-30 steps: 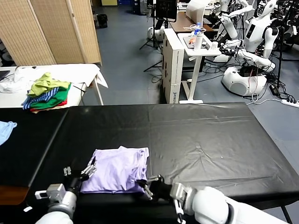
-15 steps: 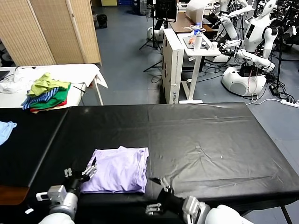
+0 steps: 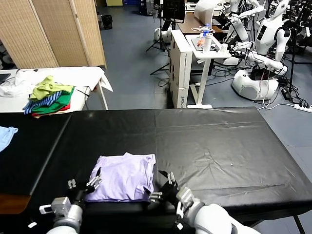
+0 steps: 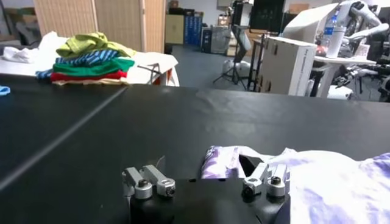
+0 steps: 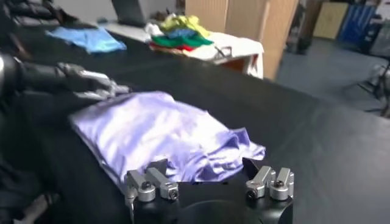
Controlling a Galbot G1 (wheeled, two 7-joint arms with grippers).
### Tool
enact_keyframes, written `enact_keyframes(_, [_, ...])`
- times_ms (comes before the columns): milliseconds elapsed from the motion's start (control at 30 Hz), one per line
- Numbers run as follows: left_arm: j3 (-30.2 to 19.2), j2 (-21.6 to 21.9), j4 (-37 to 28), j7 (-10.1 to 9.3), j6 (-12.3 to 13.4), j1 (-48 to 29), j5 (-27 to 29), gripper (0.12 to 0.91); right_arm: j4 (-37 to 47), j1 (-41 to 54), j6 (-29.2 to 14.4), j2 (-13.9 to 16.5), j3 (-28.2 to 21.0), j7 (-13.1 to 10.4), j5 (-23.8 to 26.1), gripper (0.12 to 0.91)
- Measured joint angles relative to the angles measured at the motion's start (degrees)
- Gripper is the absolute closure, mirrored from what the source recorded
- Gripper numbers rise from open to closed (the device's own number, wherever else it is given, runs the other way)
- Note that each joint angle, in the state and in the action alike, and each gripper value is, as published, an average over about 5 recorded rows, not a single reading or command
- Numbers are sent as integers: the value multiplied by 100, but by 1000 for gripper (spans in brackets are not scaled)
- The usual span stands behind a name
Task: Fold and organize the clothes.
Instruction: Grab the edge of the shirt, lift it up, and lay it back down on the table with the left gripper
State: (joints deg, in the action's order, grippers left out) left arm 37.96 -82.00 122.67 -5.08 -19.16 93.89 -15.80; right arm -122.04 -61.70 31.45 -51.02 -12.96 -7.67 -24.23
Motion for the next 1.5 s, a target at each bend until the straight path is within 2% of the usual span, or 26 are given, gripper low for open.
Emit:
enact_keyframes(167, [33,-86,-69,35,62,-17,0,123,-187,-190,-124,88,214,18,-180,118])
enact_keyframes(267, [76,-166,-120,158,163,1,-41,123,-362,-346,-219,140,495,32,-397,118])
enact_keyframes(467, [240,-385,-270,455,431,36,-428,123,-637,-955,-336,136,1596,203,-865,118])
enact_keyframes(600, [364,-519,-327,567,469,4,-819,123,-642,-1493,-423,5,2374,259,-927,118])
enact_keyframes(733, [485,-599,-377,674,433,-71,-1218,123,-637,-1912,-464,-129,2855,268,-925,118])
enact_keyframes(1000, [716,-613,-468,753,176,-104,-2269,123,-647,-2175,-477,-247,3140,269,-904,118])
enact_keyframes(1367, [733,-621,-640,856,90,-131,-2707,124,-664,-2286,-485,-299,3228,271,-866,118])
enact_keyframes(1467, [734,-620,-666,847,60,-155,-2816,147,-669,-2298,-495,-318,3232,274,-830,118])
enact_keyframes(1500, [738,-620,-671,831,44,-163,-2872,179,-669,-2297,-500,-327,3230,276,-811,118])
